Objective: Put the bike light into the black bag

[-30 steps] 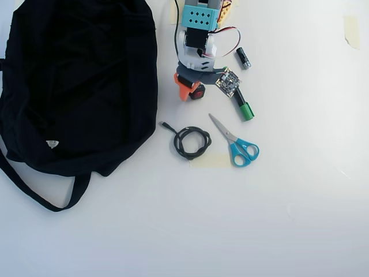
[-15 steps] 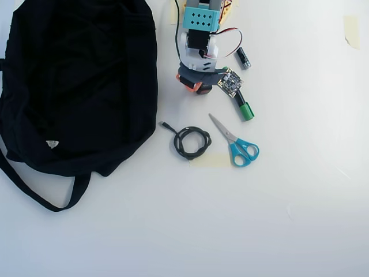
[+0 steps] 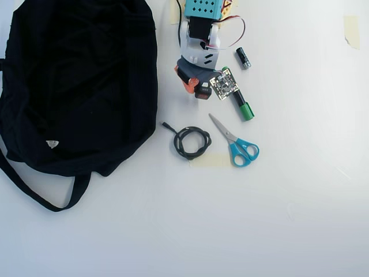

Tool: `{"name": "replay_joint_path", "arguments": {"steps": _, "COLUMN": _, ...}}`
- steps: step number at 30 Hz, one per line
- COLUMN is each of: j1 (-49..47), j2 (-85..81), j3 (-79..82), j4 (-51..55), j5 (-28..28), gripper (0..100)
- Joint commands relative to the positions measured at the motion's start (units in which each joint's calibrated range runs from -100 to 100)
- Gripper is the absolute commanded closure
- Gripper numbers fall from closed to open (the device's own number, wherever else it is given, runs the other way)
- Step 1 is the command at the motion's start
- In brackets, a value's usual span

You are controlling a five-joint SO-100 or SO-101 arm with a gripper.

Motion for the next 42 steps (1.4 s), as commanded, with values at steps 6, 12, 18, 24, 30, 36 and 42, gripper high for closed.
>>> {"name": "replay_joint_path", "arguments": {"steps": 6, "j1": -0.57, "j2": -13.15, "j3": -0.21, "j4": 0.28, "j5": -8.76, "gripper": 98}}
{"name": "replay_joint_path", "arguments": {"steps": 12, "j1": -0.19, "j2": -13.64, "j3": -1.38, "j4": 4.58, "j5": -11.22, "gripper": 98}}
{"name": "replay_joint_path", "arguments": {"steps": 18, "j1": 0.26, "j2": -18.54, "j3": -1.38, "j4": 4.93, "j5": -20.50, "gripper": 98}}
{"name": "replay_joint_path", "arguments": {"steps": 24, "j1": 3.17, "j2": -25.26, "j3": -1.38, "j4": 4.93, "j5": -24.65, "gripper": 98}}
{"name": "replay_joint_path", "arguments": {"steps": 30, "j1": 6.02, "j2": -28.42, "j3": -1.56, "j4": 4.07, "j5": -34.03, "gripper": 98}}
{"name": "replay_joint_path", "arguments": {"steps": 36, "j1": 11.25, "j2": -27.25, "j3": -2.82, "j4": 2.17, "j5": -34.72, "gripper": 98}}
{"name": "replay_joint_path", "arguments": {"steps": 42, "j1": 21.65, "j2": -27.34, "j3": -3.00, "j4": 2.08, "j5": -34.56, "gripper": 98}}
